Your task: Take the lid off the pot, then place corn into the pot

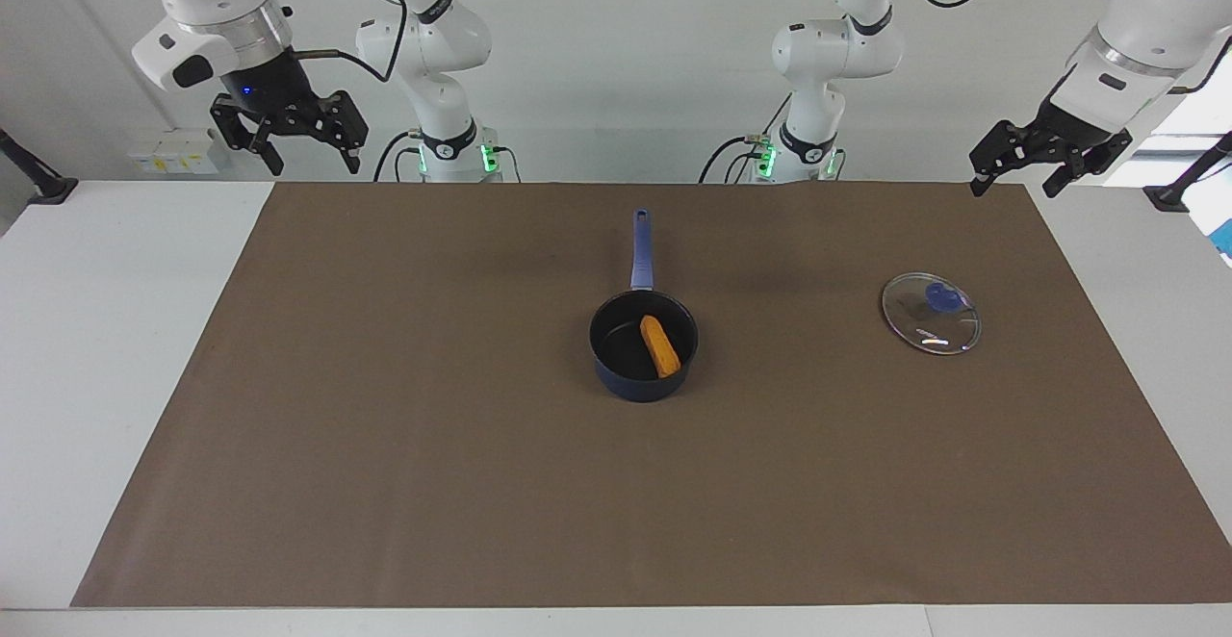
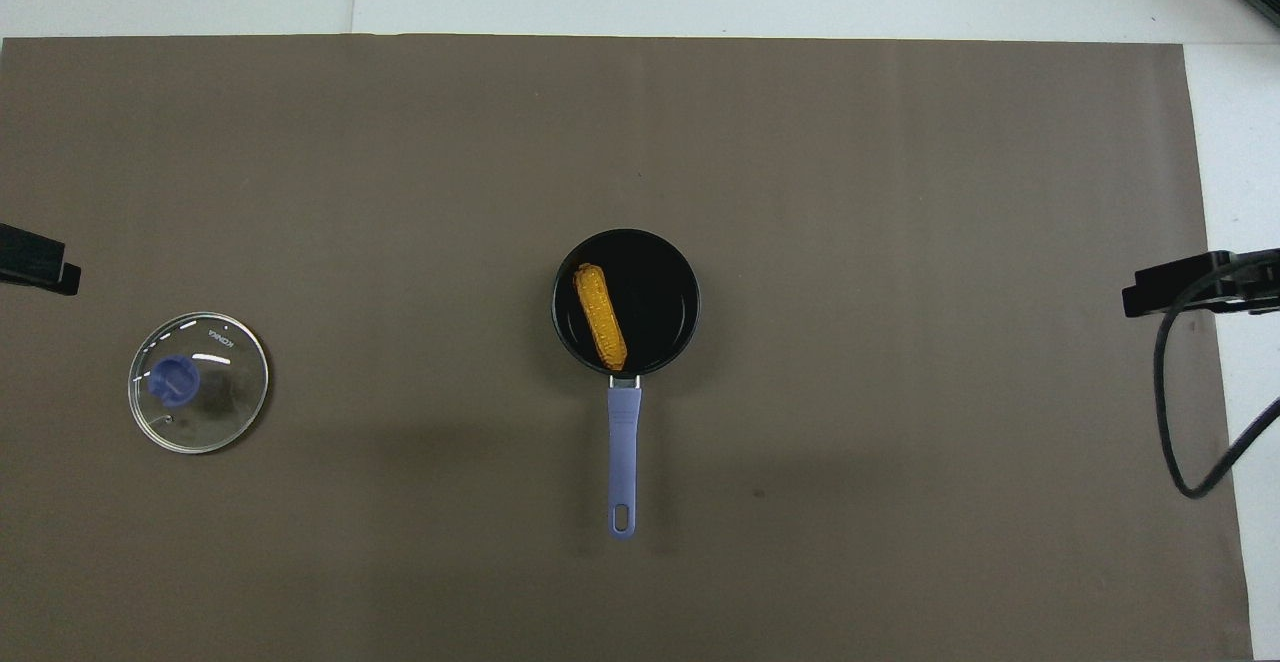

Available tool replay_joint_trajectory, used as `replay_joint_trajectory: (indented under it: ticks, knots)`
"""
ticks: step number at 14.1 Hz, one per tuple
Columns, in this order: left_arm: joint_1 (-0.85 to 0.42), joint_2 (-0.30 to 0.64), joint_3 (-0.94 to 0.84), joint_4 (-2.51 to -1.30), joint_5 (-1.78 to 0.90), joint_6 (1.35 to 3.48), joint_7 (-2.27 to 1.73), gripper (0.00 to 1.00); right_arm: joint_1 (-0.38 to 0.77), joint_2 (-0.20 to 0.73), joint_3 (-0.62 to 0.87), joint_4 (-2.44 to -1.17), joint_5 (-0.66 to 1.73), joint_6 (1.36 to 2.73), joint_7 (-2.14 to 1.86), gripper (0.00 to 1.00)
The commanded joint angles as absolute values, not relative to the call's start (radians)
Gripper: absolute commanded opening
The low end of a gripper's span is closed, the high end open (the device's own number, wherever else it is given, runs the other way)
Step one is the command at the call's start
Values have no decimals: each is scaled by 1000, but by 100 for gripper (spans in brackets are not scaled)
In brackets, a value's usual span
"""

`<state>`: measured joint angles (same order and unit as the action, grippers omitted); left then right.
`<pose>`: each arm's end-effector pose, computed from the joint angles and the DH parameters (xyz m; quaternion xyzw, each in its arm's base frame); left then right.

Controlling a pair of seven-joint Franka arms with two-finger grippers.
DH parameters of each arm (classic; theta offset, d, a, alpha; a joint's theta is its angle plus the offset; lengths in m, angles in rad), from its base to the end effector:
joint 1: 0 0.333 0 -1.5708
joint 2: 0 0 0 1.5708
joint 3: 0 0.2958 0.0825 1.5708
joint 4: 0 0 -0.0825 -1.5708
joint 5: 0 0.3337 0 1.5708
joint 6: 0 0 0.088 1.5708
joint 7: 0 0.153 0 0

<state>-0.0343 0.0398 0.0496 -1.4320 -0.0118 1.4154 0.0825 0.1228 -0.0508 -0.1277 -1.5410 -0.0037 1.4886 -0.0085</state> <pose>0.4973 0.0052 0.5827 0.9990 -0.0343 -0.0279 0.0062 0.4812 -0.0045 0.5884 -1.0000 -0.0017 0.0010 0.0014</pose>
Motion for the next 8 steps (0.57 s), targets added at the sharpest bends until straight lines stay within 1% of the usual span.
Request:
replay_joint_trajectory:
  ticks: [1, 4, 8]
  knots:
    - [-37, 37, 52, -1424, 5, 1399, 94, 100, 112, -89, -123, -1603, -47, 1548, -49, 100]
    - [-35, 37, 52, -1424, 5, 1399, 94, 100, 89, -84, -124, -1594, -23, 1531, -49, 100]
    - [-37, 35, 52, -1424, 5, 1399, 94, 100, 89, -86, -121, -1595, -20, 1531, -52, 100]
